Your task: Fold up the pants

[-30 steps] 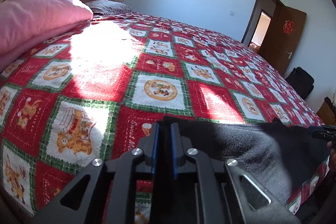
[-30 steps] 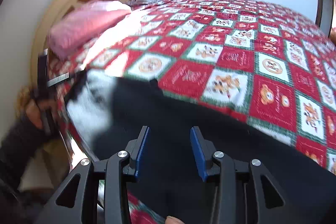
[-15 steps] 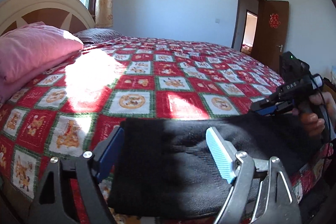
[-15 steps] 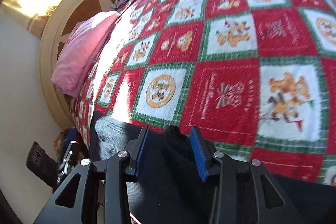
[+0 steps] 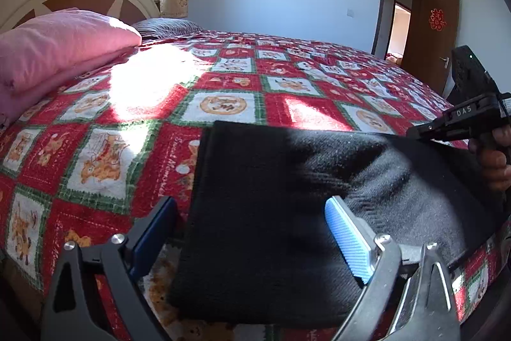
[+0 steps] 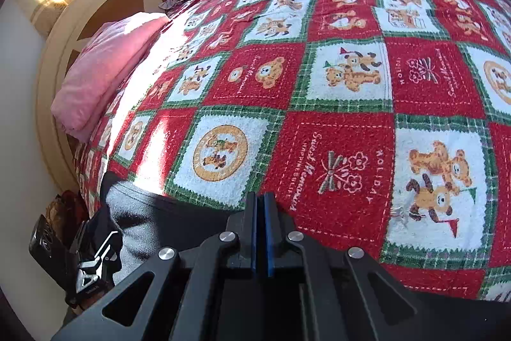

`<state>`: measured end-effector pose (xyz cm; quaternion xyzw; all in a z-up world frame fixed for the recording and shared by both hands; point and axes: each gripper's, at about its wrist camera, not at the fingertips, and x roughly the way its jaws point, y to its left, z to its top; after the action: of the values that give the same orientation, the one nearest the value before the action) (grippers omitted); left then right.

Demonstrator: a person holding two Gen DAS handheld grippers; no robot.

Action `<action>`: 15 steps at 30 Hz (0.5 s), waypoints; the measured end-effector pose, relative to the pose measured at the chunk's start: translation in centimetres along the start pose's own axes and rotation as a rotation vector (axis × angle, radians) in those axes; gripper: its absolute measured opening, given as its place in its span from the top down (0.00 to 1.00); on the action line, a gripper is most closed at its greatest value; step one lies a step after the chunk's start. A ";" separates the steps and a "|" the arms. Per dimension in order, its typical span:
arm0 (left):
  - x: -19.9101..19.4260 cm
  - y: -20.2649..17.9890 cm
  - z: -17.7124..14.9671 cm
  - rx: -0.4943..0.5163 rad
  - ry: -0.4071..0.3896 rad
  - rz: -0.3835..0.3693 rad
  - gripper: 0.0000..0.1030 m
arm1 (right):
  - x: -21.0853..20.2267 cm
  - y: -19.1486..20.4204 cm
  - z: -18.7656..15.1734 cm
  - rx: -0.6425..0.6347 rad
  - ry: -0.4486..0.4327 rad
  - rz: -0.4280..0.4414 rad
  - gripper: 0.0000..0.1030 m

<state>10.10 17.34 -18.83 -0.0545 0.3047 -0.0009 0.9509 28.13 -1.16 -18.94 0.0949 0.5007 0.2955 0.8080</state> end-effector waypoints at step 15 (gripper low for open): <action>-0.2 -3.5 -0.5 0.082 0.000 0.043 0.00 | -8.2 -2.2 -10.4 -0.129 -0.044 -0.125 0.45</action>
<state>9.77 13.86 -18.74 -0.0087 0.3053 0.0071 0.9522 17.28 -9.10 -18.71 0.0179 0.4677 0.2739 0.8402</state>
